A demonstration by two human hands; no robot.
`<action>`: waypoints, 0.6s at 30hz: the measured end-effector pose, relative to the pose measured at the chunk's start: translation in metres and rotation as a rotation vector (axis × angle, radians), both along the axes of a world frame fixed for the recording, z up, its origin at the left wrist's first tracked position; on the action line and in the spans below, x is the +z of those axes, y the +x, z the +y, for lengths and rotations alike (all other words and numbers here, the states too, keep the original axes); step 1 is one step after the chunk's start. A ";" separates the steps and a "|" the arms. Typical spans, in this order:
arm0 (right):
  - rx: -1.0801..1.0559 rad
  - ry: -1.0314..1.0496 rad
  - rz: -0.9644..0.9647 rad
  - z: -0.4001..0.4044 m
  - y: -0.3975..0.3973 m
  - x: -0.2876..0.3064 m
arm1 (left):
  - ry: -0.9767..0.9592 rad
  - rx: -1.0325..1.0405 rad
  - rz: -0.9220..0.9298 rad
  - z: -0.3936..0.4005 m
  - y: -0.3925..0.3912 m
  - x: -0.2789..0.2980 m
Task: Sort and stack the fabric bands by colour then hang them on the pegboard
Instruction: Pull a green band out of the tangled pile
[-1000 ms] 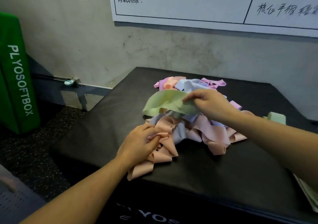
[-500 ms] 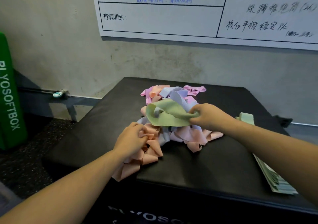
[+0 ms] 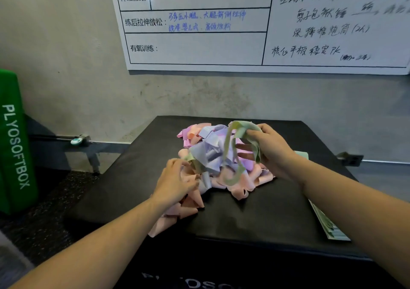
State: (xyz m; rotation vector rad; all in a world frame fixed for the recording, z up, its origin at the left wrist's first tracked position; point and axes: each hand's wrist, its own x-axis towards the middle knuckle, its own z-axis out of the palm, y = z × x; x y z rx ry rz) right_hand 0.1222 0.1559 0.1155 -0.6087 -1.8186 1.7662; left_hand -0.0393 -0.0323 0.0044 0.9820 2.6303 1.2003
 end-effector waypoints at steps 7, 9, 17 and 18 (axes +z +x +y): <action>0.089 -0.110 0.000 -0.012 0.035 0.007 | 0.246 -0.212 -0.216 0.002 0.056 0.021; 0.119 -0.164 0.006 -0.016 0.045 0.008 | 0.308 -0.248 -0.235 0.006 0.070 0.025; 0.240 -0.107 -0.080 -0.027 0.077 0.002 | 0.386 -0.381 -0.260 0.015 0.123 0.058; 0.243 -0.103 -0.079 -0.028 0.081 0.003 | 0.369 -0.398 -0.259 0.015 0.126 0.061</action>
